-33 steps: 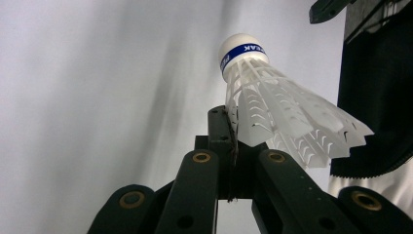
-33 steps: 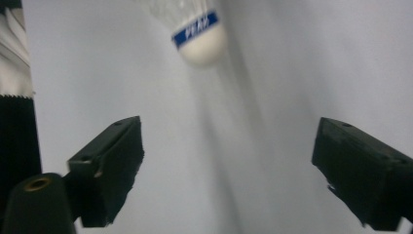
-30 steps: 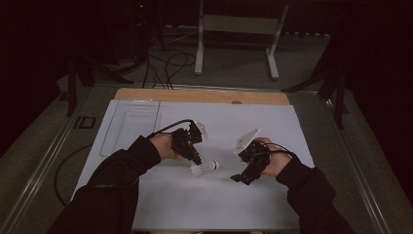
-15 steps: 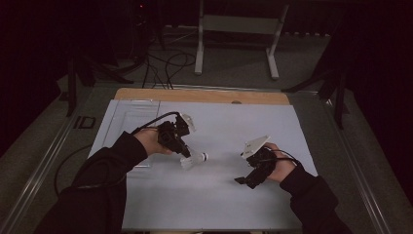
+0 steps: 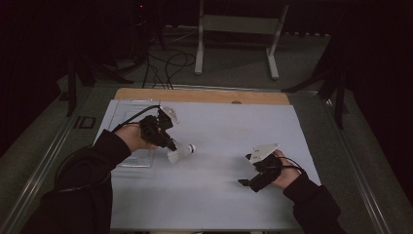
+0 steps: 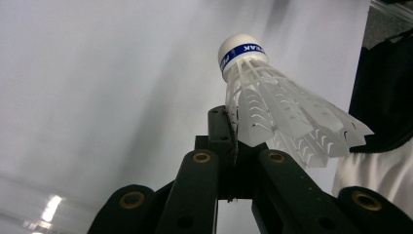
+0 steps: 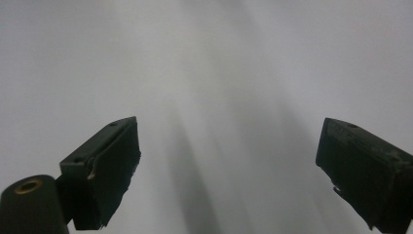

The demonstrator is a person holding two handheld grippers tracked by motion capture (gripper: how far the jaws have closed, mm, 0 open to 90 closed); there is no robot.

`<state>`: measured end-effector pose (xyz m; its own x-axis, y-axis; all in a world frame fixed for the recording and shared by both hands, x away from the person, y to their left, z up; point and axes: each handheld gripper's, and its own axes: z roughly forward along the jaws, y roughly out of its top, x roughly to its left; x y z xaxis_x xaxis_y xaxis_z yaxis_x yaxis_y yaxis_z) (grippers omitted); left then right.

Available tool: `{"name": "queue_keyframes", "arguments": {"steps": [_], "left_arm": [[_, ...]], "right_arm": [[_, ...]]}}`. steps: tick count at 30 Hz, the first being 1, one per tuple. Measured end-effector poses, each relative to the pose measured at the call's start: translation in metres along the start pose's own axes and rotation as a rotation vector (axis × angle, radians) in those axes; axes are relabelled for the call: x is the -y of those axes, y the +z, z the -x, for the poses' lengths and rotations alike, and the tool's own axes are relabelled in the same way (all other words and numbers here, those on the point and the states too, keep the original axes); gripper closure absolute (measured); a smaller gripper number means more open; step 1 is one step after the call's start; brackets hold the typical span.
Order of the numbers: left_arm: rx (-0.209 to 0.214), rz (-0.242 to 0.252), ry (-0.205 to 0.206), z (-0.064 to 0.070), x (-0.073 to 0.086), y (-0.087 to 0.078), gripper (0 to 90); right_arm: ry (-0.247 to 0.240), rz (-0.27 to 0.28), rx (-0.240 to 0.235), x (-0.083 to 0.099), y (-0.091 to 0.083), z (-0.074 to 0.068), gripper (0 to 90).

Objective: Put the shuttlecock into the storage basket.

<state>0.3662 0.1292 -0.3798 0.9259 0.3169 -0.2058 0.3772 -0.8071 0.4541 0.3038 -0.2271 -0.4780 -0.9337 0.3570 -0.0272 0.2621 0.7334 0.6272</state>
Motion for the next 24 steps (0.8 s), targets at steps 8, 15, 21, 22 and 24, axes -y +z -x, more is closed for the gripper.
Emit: {"name": "queue_keyframes", "arguments": {"steps": [8, 15, 21, 22, 24], "left_arm": [[-0.018, 0.016, -0.028, -0.007, 0.018, -0.013, 90.0], [-0.035, 0.019, -0.054, -0.010, 0.028, -0.021, 90.0], [-0.053, 0.031, -0.069, -0.014, 0.037, -0.031, 90.0], [-0.056, 0.033, -0.077, -0.014, 0.038, -0.032, 90.0], [-0.062, 0.042, -0.084, -0.014, 0.041, -0.036, 90.0]], "right_arm": [[0.034, 0.057, 0.036, 0.018, -0.003, -0.004, 9.1], [0.085, 0.073, 0.045, 0.033, -0.004, -0.008, 9.1], [0.113, 0.097, 0.065, 0.047, -0.007, -0.010, 9.0], [0.120, 0.102, 0.069, 0.049, -0.008, -0.010, 9.1], [0.131, 0.111, 0.077, 0.053, -0.009, -0.011, 9.1]]}}
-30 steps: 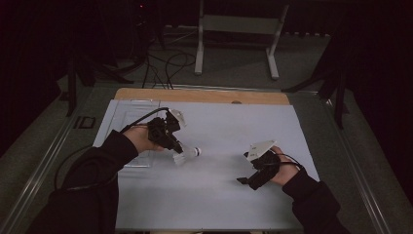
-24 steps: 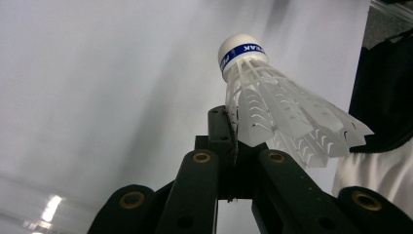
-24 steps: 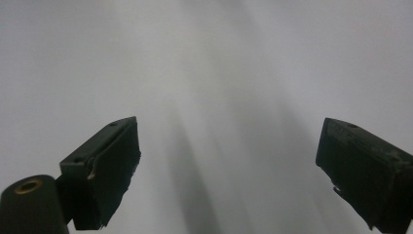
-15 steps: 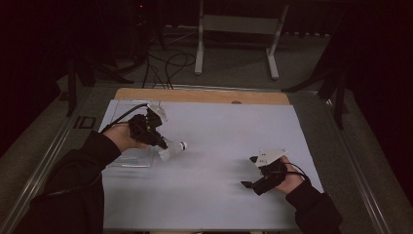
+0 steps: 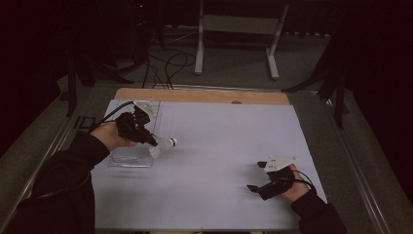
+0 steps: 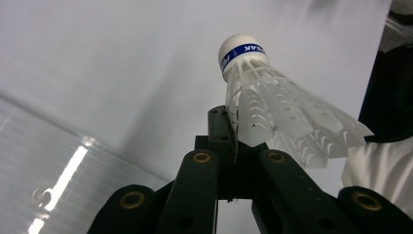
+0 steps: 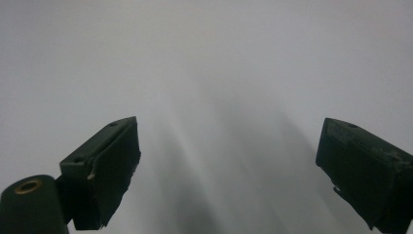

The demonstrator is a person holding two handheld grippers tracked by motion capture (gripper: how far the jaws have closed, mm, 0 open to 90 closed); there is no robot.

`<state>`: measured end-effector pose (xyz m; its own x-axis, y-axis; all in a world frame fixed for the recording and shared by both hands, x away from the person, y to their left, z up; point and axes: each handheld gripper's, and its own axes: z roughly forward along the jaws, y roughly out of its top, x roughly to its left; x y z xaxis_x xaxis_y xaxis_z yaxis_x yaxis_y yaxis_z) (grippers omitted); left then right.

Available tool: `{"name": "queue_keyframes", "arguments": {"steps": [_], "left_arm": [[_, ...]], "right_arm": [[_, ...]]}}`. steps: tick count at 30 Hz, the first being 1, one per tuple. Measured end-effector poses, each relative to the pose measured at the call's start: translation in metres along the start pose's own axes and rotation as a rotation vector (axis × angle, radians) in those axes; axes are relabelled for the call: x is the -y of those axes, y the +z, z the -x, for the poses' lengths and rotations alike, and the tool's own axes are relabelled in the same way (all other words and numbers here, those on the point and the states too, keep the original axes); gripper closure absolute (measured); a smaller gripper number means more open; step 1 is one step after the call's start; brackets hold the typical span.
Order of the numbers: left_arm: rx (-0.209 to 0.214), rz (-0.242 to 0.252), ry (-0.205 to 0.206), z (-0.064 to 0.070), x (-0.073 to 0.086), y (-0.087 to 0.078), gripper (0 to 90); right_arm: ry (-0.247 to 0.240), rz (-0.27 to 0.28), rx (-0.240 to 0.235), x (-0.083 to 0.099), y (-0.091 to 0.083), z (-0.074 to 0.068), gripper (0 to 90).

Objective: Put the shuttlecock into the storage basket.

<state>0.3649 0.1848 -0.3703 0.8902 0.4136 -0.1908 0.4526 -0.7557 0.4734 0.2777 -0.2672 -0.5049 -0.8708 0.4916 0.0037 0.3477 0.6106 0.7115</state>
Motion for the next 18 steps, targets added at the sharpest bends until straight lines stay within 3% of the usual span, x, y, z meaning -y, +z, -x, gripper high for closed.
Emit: {"name": "queue_keyframes", "arguments": {"steps": [13, 18], "left_arm": [[-0.044, 0.017, -0.045, -0.007, 0.016, -0.023, 90.0], [-0.071, 0.035, -0.077, -0.009, 0.022, -0.032, 90.0]], "right_arm": [[0.050, 0.029, 0.021, 0.021, -0.008, -0.001, 9.0], [0.044, 0.036, 0.031, 0.024, -0.008, -0.004, 8.9]]}}
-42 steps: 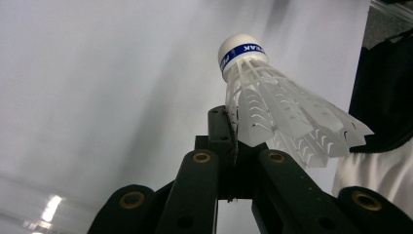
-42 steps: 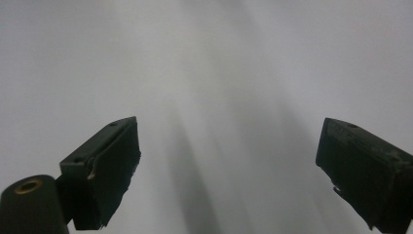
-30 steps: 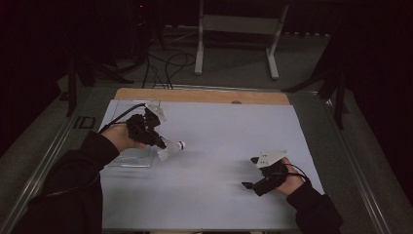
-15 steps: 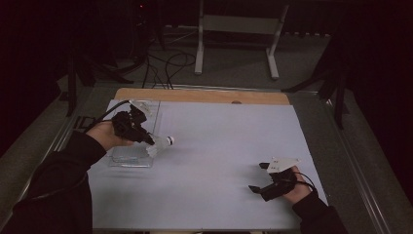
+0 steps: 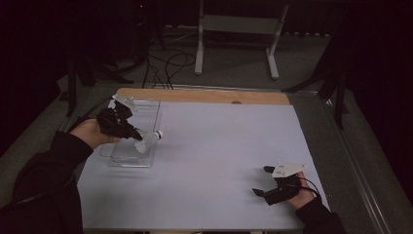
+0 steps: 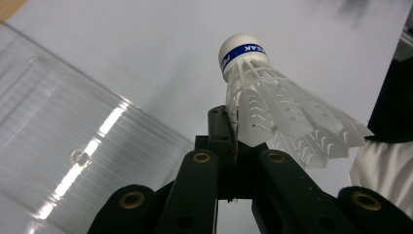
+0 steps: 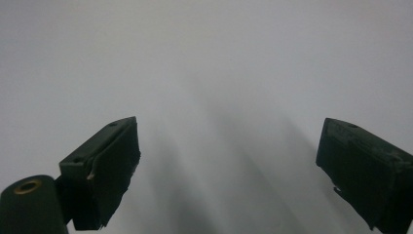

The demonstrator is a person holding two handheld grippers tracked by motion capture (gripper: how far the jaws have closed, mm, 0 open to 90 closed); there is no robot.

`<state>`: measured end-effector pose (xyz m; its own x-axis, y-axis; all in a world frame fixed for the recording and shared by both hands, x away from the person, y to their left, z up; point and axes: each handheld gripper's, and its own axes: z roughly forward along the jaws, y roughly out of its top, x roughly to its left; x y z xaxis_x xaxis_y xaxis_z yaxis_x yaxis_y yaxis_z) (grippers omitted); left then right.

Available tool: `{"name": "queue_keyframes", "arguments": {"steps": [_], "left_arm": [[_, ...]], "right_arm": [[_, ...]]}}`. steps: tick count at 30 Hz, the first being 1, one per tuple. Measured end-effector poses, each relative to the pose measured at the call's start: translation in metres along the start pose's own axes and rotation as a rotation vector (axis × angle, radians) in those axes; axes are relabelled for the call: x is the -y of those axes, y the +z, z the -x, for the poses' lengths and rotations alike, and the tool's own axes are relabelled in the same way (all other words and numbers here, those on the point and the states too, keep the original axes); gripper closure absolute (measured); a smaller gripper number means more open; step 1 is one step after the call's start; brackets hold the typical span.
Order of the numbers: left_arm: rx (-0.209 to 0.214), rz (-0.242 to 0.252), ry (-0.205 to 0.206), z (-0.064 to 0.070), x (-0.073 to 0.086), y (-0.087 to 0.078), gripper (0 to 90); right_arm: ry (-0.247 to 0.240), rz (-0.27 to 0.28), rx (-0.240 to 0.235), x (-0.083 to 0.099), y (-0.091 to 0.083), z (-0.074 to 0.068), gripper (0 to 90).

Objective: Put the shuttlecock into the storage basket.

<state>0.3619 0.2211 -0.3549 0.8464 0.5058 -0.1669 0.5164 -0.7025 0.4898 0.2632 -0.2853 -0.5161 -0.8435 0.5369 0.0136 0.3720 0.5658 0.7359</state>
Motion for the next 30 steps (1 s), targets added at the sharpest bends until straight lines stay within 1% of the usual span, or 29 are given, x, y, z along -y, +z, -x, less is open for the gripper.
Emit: {"name": "queue_keyframes", "arguments": {"steps": [2, 3, 6, 7, 10, 11, 12, 14, 15, 17, 19, 21, 22, 23, 24, 25, 26, 27, 30], "left_arm": [[-0.013, 0.017, -0.013, -0.002, 0.001, -0.004, 90.0], [-0.031, 0.018, -0.014, -0.003, 0.002, -0.007, 90.0], [-0.060, 0.035, -0.039, -0.005, 0.004, -0.010, 90.0], [-0.072, 0.035, -0.039, -0.007, 0.004, -0.011, 90.0], [-0.089, 0.053, -0.057, -0.009, 0.005, -0.012, 90.0], [-0.107, 0.056, -0.058, -0.010, 0.005, -0.014, 90.0], [-0.121, 0.063, -0.069, -0.011, 0.005, -0.015, 90.0], [-0.123, 0.071, -0.072, -0.012, 0.005, -0.015, 90.0], [-0.155, 0.087, -0.093, -0.013, 0.005, -0.017, 90.0], [-0.163, 0.112, -0.105, -0.014, 0.005, -0.018, 90.0], [-0.181, 0.116, -0.111, -0.014, 0.005, -0.019, 90.0], [-0.194, 0.132, -0.123, -0.015, 0.005, -0.020, 90.0], [-0.215, 0.135, -0.124, -0.015, 0.005, -0.021, 90.0], [-0.232, 0.142, -0.141, -0.015, 0.005, -0.022, 90.0], [-0.234, 0.146, -0.148, -0.015, 0.005, -0.022, 90.0], [-0.247, 0.144, -0.146, -0.015, 0.005, -0.022, 90.0], [-0.275, 0.138, -0.141, -0.013, 0.005, -0.021, 90.0], [-0.293, 0.135, -0.143, -0.013, 0.005, -0.021, 90.0], [-0.334, 0.155, -0.157, -0.012, 0.006, -0.022, 90.0]], "right_arm": [[0.003, 0.002, 0.001, 0.002, 0.000, -0.001, 8.9], [-0.001, 0.001, 0.004, 0.002, 0.000, -0.001, 8.9], [-0.001, -0.002, 0.006, 0.003, 0.000, -0.003, 8.9], [-0.002, 0.000, 0.006, 0.003, 0.000, -0.003, 8.9], [0.000, 0.005, 0.007, 0.002, 0.000, -0.003, 8.9], [0.002, 0.006, 0.005, 0.002, 0.000, -0.003, 8.9], [0.003, 0.007, 0.004, 0.002, 0.000, -0.003, 8.9], [0.001, 0.005, 0.007, 0.002, 0.000, -0.003, 8.9], [0.001, 0.009, 0.005, 0.002, 0.000, -0.003, 8.9], [-0.002, 0.009, 0.006, 0.001, 0.000, -0.003, 8.9], [-0.005, 0.009, 0.008, 0.001, 0.000, -0.003, 8.9], [-0.007, 0.006, 0.010, 0.001, 0.000, -0.003, 8.9], [-0.008, 0.007, 0.010, 0.001, 0.000, -0.004, 8.9], [-0.004, 0.008, 0.009, 0.001, 0.000, -0.004, 8.9], [-0.004, 0.007, 0.011, 0.001, 0.000, -0.004, 8.9], [-0.003, 0.010, 0.010, 0.001, 0.000, -0.004, 8.9], [0.000, 0.015, 0.008, 0.001, 0.000, -0.004, 8.9], [-0.001, 0.015, 0.008, 0.000, 0.000, -0.004, 8.9], [-0.004, 0.015, 0.004, 0.000, 0.000, -0.005, 8.9]]}}
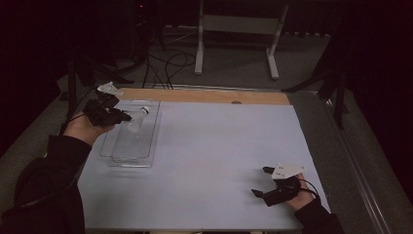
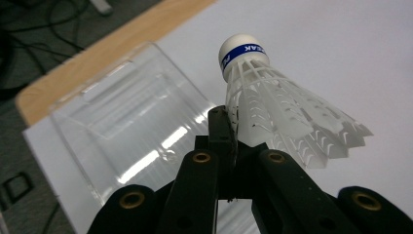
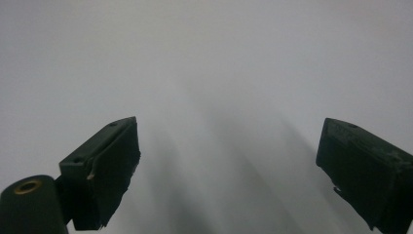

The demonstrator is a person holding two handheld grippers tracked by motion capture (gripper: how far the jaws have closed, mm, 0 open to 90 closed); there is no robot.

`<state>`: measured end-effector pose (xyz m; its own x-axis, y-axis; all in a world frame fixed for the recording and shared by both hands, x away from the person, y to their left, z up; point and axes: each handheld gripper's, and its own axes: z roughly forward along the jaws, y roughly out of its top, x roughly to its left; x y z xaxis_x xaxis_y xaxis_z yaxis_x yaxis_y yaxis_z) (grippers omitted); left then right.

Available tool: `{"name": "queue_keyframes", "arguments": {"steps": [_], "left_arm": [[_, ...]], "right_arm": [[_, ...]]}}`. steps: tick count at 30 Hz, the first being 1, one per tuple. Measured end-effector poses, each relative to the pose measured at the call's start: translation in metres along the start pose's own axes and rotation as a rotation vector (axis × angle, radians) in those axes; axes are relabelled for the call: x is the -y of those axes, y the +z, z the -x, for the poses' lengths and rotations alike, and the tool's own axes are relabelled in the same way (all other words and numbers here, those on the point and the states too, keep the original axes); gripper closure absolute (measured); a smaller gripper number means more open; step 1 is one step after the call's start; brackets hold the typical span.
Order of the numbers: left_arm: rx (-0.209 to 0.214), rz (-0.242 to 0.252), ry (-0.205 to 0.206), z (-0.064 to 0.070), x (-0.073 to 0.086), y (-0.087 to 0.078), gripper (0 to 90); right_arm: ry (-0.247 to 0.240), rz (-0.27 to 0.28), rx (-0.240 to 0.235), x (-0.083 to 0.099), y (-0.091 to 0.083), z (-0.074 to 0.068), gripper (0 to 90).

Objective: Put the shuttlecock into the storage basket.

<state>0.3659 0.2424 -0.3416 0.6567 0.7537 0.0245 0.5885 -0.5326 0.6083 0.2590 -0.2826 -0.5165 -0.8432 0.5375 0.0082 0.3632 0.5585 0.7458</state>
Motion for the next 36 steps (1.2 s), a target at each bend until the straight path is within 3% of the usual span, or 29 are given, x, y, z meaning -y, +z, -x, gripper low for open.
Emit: {"name": "queue_keyframes", "arguments": {"steps": [2, 6, 8, 10, 12, 13, 20, 28, 30, 36], "left_arm": [[-0.009, 0.028, -0.010, 0.000, 0.001, 0.000, 90.0], [-0.030, 0.034, -0.016, -0.001, 0.003, 0.002, 90.0], [-0.056, 0.074, -0.039, -0.003, 0.008, 0.007, 90.0], [-0.082, 0.082, -0.046, -0.003, 0.010, 0.009, 90.0], [-0.082, 0.082, -0.046, -0.003, 0.010, 0.009, 90.0], [-0.097, 0.092, -0.063, -0.004, 0.012, 0.012, 90.0], [-0.154, 0.118, -0.066, -0.005, 0.017, 0.021, 90.0], [-0.184, 0.103, -0.091, -0.009, 0.022, 0.039, 90.0], [-0.169, 0.097, -0.103, -0.009, 0.024, 0.044, 90.0], [-0.181, 0.079, -0.112, -0.008, 0.025, 0.057, 90.0]], "right_arm": [[-0.005, -0.001, 0.002, -0.001, 0.000, 0.000, 8.9], [-0.003, 0.003, 0.000, -0.002, 0.000, -0.001, 8.9], [-0.006, 0.000, -0.002, -0.002, 0.000, -0.001, 8.9], [-0.003, 0.000, -0.005, -0.002, 0.000, -0.002, 8.9], [-0.004, -0.002, -0.003, -0.002, 0.000, -0.002, 8.9], [-0.002, 0.001, -0.005, -0.002, 0.000, -0.001, 8.9], [0.001, 0.001, -0.010, -0.001, 0.001, -0.001, 8.9], [0.000, 0.003, -0.011, -0.001, 0.000, -0.001, 8.9], [0.000, 0.000, -0.009, -0.001, 0.000, -0.001, 8.9], [-0.001, -0.002, -0.014, -0.001, 0.001, -0.001, 8.9]]}}
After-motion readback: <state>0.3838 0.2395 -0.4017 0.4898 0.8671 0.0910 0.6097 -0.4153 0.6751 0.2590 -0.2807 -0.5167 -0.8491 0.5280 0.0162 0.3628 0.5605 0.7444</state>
